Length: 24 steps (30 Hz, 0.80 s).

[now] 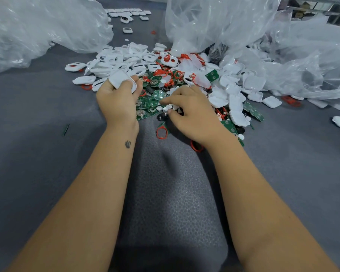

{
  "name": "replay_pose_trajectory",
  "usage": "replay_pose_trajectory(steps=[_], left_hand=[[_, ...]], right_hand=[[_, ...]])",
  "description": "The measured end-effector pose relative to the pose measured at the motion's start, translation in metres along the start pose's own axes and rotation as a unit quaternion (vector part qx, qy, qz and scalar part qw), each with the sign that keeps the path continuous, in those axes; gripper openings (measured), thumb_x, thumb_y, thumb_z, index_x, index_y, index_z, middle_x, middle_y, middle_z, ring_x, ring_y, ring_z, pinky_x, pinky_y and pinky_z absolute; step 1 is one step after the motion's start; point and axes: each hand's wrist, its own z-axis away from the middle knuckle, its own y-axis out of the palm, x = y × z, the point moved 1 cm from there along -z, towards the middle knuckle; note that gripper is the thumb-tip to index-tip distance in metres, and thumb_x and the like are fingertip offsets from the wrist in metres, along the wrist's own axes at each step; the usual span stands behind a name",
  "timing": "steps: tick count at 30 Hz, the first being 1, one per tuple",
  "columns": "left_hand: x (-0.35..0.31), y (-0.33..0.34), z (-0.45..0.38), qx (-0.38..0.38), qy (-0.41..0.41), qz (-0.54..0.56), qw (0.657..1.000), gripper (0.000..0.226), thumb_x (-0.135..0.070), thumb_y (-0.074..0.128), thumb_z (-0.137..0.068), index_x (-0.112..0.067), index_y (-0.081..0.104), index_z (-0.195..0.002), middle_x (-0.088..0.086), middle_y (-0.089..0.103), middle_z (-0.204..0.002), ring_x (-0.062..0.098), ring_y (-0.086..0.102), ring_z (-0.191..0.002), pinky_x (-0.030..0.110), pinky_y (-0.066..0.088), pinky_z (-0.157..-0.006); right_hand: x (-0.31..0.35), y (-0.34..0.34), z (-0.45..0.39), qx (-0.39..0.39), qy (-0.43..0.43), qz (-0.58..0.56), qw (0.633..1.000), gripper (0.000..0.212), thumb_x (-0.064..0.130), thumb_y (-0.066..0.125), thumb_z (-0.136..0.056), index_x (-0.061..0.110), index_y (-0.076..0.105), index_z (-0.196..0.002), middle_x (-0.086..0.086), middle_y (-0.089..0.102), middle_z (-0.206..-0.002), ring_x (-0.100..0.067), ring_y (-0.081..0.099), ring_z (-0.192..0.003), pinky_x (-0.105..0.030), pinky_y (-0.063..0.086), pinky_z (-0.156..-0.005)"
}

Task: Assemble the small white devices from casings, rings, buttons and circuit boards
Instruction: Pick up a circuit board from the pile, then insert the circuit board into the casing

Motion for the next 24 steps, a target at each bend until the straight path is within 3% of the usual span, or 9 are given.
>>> replay_pose_trajectory(steps=[5, 8, 12, 14, 20, 22, 24], left_hand=[[-0.002, -0.003, -0.002, -0.046, 0.017, 0.008, 0.999, 0.025, 0.015, 0.043, -0.087, 0.012, 0.063, -0.102, 0.022, 0.062, -0.094, 0.022, 0.065, -0.082, 0.024, 0.057, -0.068], [-0.004, -0.004, -0.004, -0.066, 0.019, 0.014, 0.998, 0.027, 0.015, 0.042, -0.087, 0.016, 0.062, -0.106, 0.018, 0.063, -0.085, 0.021, 0.066, -0.078, 0.024, 0.057, -0.068], [-0.005, -0.006, -0.004, -0.072, 0.014, 0.015, 0.997, 0.028, 0.014, 0.044, -0.087, 0.014, 0.062, -0.108, 0.016, 0.064, -0.085, 0.021, 0.067, -0.082, 0.024, 0.057, -0.068], [-0.004, -0.006, -0.005, -0.070, 0.011, 0.018, 0.997, 0.028, 0.014, 0.044, -0.087, 0.015, 0.062, -0.107, 0.016, 0.063, -0.084, 0.020, 0.067, -0.082, 0.025, 0.058, -0.069], [0.000, -0.004, -0.005, -0.057, 0.001, 0.009, 0.998, 0.029, 0.015, 0.042, -0.087, 0.018, 0.060, -0.109, 0.015, 0.061, -0.083, 0.020, 0.065, -0.080, 0.026, 0.058, -0.069], [0.001, -0.003, -0.005, -0.051, -0.002, 0.000, 0.999, 0.029, 0.015, 0.042, -0.086, 0.014, 0.062, -0.107, 0.016, 0.061, -0.085, 0.020, 0.066, -0.081, 0.025, 0.057, -0.069], [0.001, -0.002, -0.004, -0.044, -0.002, -0.009, 0.999, 0.027, 0.014, 0.042, -0.086, 0.008, 0.064, -0.100, 0.016, 0.062, -0.083, 0.019, 0.065, -0.078, 0.023, 0.056, -0.068]], right_hand=[[0.015, 0.011, 0.002, 0.053, -0.043, 0.065, 0.996, 0.049, 0.042, 0.054, -0.093, 0.039, 0.046, -0.141, 0.006, 0.040, -0.147, -0.020, 0.028, -0.134, -0.033, 0.017, -0.103], [0.019, 0.017, 0.002, 0.088, -0.047, 0.080, 0.992, 0.045, 0.050, 0.050, -0.093, 0.047, 0.046, -0.138, 0.006, 0.031, -0.154, -0.021, 0.020, -0.139, -0.034, 0.012, -0.107], [0.014, 0.010, 0.000, 0.063, -0.040, 0.019, 0.997, 0.030, 0.037, 0.064, -0.086, 0.039, 0.065, -0.116, 0.004, 0.045, -0.140, -0.021, 0.029, -0.132, -0.031, 0.015, -0.100], [0.011, 0.009, 0.001, 0.039, -0.030, -0.002, 0.999, 0.029, 0.033, 0.068, -0.082, 0.034, 0.067, -0.111, 0.006, 0.050, -0.130, -0.020, 0.034, -0.125, -0.029, 0.016, -0.095], [0.020, 0.014, 0.003, 0.041, -0.032, 0.061, 0.997, 0.041, 0.058, 0.061, -0.084, 0.042, 0.062, -0.122, 0.004, 0.039, -0.098, -0.017, 0.029, -0.100, -0.030, 0.018, -0.085], [0.024, 0.012, 0.000, 0.072, -0.033, 0.031, 0.996, 0.033, 0.049, 0.063, -0.087, 0.041, 0.065, -0.119, 0.004, 0.038, -0.091, -0.017, 0.030, -0.096, -0.031, 0.020, -0.082], [0.025, 0.009, -0.001, 0.108, -0.043, -0.025, 0.993, 0.028, 0.029, 0.066, -0.089, 0.037, 0.068, -0.116, 0.003, 0.046, -0.089, -0.021, 0.041, -0.098, -0.035, 0.030, -0.087]])
